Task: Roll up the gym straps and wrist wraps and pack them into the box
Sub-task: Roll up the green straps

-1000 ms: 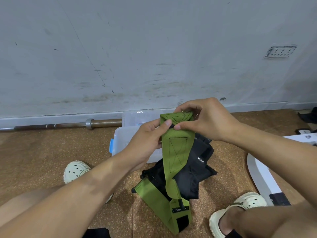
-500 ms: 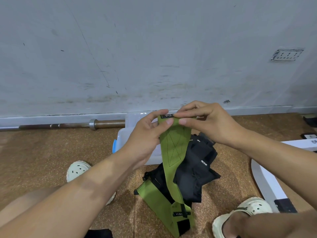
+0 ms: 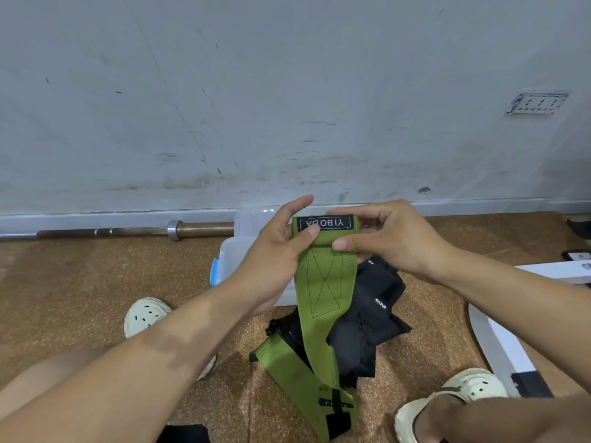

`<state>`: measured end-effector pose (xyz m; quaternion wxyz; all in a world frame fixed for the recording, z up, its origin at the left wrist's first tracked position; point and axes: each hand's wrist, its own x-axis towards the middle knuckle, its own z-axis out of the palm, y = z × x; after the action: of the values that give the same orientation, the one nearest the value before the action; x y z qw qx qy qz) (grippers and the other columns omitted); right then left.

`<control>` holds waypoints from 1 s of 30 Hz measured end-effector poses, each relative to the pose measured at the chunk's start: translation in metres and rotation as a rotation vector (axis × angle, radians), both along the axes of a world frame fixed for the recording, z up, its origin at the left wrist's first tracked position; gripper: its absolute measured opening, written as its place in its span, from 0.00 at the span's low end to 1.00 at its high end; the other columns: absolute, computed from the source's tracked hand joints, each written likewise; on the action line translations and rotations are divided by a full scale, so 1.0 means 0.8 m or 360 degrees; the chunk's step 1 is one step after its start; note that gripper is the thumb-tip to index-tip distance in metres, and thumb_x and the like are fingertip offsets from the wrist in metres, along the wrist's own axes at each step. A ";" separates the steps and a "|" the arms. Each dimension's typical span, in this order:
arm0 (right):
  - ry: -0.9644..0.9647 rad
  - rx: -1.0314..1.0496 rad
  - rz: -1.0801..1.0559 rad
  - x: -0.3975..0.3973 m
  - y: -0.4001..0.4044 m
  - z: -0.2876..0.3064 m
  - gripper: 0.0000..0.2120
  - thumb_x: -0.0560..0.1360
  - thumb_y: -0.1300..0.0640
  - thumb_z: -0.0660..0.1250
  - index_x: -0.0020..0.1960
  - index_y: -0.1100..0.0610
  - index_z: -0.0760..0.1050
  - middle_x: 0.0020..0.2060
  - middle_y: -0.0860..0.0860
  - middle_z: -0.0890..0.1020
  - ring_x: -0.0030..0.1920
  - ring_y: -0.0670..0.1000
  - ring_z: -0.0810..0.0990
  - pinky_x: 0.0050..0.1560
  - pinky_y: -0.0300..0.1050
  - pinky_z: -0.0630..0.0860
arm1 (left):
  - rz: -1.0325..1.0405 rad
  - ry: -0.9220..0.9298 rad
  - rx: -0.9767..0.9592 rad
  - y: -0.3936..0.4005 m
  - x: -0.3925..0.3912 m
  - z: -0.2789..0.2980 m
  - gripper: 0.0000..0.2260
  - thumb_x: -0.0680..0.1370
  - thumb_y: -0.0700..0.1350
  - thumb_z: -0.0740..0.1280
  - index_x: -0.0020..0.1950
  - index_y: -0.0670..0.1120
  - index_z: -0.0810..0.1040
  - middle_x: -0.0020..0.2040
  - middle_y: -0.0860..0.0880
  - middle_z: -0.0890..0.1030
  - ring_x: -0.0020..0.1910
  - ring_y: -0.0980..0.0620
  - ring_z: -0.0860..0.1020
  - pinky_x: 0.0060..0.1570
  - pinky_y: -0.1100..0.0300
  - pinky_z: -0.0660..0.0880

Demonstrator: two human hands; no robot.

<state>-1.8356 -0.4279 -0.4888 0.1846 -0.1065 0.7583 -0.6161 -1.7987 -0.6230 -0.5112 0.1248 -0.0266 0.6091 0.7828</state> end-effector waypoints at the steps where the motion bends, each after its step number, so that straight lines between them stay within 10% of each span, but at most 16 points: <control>1: 0.0015 -0.0011 -0.0013 0.002 -0.002 -0.001 0.25 0.61 0.56 0.79 0.58 0.51 0.84 0.49 0.60 0.88 0.53 0.65 0.86 0.51 0.57 0.84 | -0.0016 -0.0010 0.0005 0.001 0.002 0.000 0.21 0.85 0.38 0.61 0.75 0.56 0.69 0.63 0.39 0.82 0.61 0.43 0.83 0.65 0.44 0.77; 8: 0.0256 0.0083 -0.0179 0.010 -0.008 -0.005 0.16 0.60 0.52 0.82 0.47 0.47 0.86 0.29 0.51 0.80 0.31 0.49 0.77 0.38 0.40 0.77 | -0.0038 -0.0033 0.0019 0.003 0.003 0.000 0.24 0.80 0.52 0.66 0.75 0.64 0.66 0.62 0.46 0.84 0.64 0.47 0.81 0.71 0.46 0.72; 15: 0.0642 -0.0014 -0.0327 0.007 -0.021 -0.007 0.15 0.66 0.67 0.81 0.44 0.48 0.87 0.44 0.55 0.83 0.41 0.58 0.80 0.45 0.43 0.80 | 0.0032 -0.0210 0.0172 0.007 0.000 0.006 0.21 0.81 0.53 0.67 0.69 0.41 0.75 0.60 0.39 0.84 0.60 0.41 0.83 0.62 0.42 0.78; 30: -0.0083 -0.0297 -0.0147 0.001 -0.022 0.007 0.22 0.66 0.62 0.76 0.60 0.59 0.82 0.49 0.57 0.88 0.48 0.55 0.89 0.45 0.43 0.85 | 0.0242 0.0052 -0.0023 -0.014 -0.007 0.001 0.16 0.75 0.32 0.73 0.59 0.47 0.81 0.51 0.45 0.87 0.50 0.45 0.86 0.50 0.51 0.83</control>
<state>-1.8351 -0.4451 -0.4835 0.1650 -0.0720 0.6966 -0.6945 -1.8044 -0.6345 -0.5106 0.0547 -0.0609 0.6130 0.7858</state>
